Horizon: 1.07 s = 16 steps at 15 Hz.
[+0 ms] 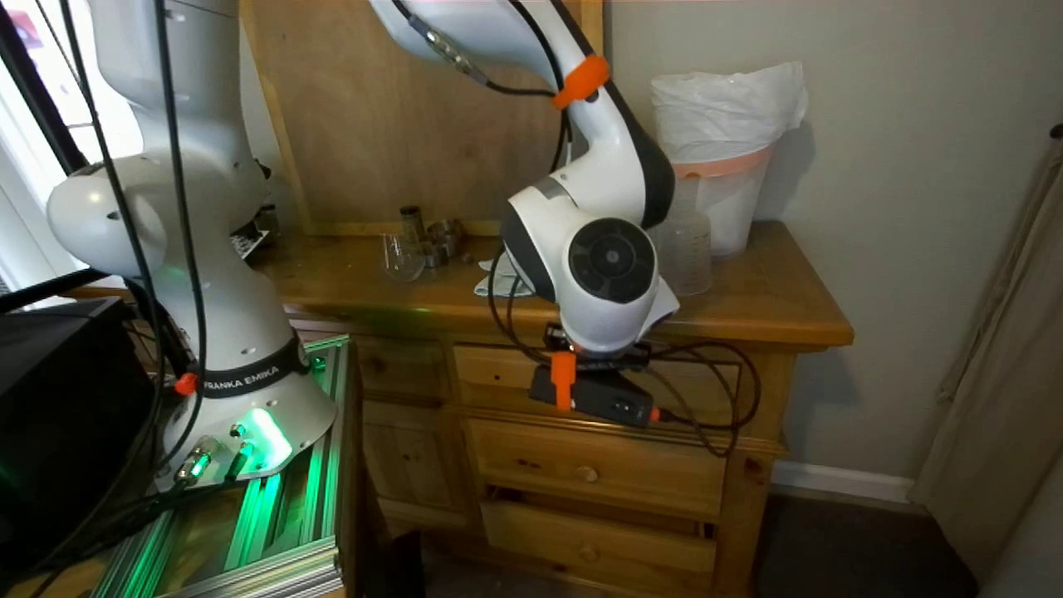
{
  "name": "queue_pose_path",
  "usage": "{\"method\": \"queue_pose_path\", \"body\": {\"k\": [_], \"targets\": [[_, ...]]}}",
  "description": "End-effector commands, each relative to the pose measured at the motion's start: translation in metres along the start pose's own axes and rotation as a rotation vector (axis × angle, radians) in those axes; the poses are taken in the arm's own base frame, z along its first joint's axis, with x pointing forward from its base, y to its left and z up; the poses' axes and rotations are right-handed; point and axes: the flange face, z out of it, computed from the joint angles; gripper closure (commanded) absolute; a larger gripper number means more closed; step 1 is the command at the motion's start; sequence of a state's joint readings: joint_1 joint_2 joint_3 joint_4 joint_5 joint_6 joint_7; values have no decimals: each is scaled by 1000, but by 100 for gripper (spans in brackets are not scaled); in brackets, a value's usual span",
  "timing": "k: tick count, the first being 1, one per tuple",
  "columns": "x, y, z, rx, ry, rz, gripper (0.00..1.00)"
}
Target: Open the topmost drawer on the right and remove the towel from the drawer then close the drawer.
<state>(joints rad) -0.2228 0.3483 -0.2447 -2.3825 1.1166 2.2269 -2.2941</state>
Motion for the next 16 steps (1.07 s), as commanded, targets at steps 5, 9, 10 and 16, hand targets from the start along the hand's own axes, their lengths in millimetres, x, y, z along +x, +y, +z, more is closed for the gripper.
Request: {"method": "queue_pose_path", "body": {"k": [5, 9, 10, 16], "targets": [[96, -77, -57, 8, 62, -57, 0], [135, -104, -66, -9, 99, -34, 0], [142, -109, -67, -14, 100, -27, 0], [160, -114, -66, -3, 108, -4, 0]]}}
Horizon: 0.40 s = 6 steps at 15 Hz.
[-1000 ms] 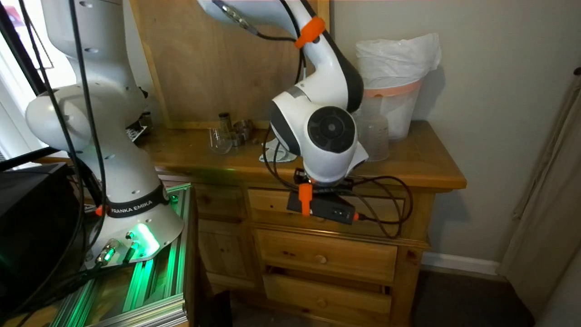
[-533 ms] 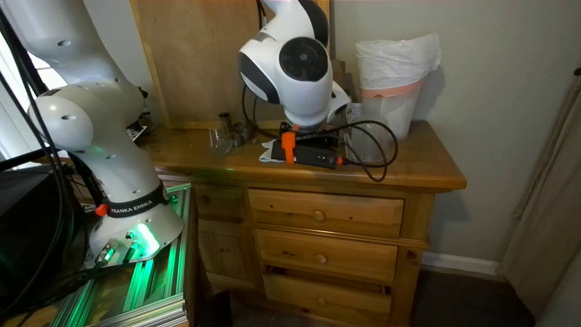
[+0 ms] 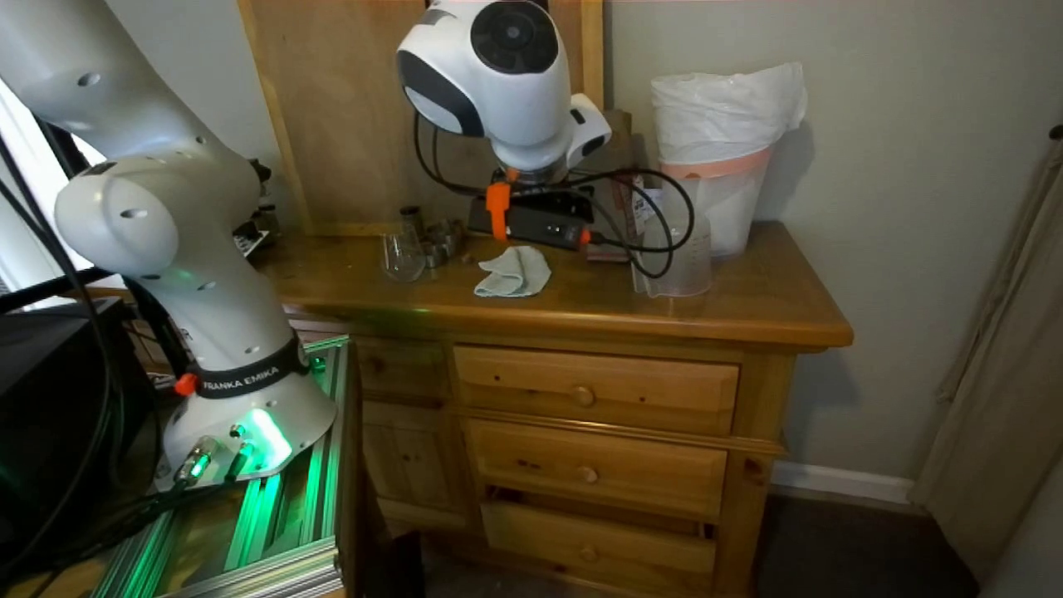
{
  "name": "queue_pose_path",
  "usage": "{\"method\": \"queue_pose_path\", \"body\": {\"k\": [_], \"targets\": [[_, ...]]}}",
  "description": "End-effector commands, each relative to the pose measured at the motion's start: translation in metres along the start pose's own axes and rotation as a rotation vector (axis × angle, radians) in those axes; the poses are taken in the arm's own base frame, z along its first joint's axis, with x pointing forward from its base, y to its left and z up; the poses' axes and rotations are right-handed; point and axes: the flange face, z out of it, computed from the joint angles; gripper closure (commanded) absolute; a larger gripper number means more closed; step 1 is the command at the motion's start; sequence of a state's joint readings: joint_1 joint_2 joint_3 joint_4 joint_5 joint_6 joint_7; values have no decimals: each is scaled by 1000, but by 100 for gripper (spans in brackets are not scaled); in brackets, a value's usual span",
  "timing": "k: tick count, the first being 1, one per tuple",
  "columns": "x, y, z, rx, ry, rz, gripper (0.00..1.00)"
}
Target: Open the topmost drawer on the right and remove the towel from the drawer then close the drawer.
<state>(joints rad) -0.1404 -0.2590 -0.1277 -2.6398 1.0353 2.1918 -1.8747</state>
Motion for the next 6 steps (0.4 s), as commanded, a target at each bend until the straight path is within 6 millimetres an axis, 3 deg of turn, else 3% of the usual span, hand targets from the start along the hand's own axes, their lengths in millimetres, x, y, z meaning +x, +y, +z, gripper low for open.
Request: {"method": "queue_pose_path", "body": {"k": [1, 6], "targets": [[2, -2, 0, 1, 0, -2, 0], [0, 0, -1, 1, 0, 3, 0]]}}
